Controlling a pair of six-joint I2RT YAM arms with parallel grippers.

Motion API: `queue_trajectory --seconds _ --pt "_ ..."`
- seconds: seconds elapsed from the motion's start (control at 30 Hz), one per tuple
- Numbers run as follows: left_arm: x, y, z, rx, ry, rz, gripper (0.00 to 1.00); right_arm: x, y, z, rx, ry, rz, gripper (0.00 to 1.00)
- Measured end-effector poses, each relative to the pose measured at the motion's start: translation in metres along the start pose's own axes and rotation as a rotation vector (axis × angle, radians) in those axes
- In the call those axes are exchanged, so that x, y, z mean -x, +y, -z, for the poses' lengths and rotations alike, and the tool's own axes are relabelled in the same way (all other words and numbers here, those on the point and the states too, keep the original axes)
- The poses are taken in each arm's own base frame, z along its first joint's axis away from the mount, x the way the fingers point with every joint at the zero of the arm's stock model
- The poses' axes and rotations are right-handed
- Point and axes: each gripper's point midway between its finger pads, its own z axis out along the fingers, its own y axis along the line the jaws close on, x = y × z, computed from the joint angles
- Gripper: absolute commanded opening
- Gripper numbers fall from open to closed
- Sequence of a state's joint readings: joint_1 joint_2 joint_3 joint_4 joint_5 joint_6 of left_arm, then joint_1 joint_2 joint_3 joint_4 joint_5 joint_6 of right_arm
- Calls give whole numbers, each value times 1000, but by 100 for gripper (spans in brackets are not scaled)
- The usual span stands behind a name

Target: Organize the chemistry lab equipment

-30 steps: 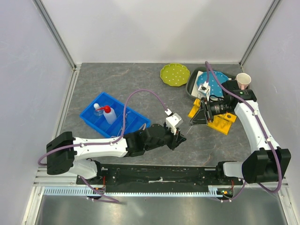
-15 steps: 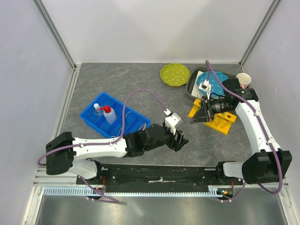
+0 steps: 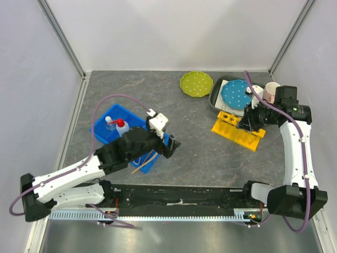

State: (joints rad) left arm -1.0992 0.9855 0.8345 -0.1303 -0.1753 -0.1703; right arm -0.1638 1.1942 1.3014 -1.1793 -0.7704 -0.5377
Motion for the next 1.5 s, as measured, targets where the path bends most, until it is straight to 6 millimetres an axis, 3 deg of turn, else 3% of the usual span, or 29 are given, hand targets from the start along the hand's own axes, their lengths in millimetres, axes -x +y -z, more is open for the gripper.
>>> queue_trajectory --seconds 0.13,0.37,0.57,0.77,1.3,1.5 --pt "1 44 30 136 19 -50 97 -8 -31 15 -154 21 8 16" --pt "-36 61 51 194 146 -121 97 -19 -72 38 -357 56 32 17" --pt "-48 67 56 217 195 -137 97 -25 -95 46 -446 63 25 17" --pt "-47 70 59 233 187 -138 97 -29 -108 42 -472 58 24 18" --pt "-51 71 58 235 205 -143 97 -47 -117 25 -456 76 3 19" --pt "-51 71 58 235 205 -143 97 -64 -122 10 -446 79 -4 23"
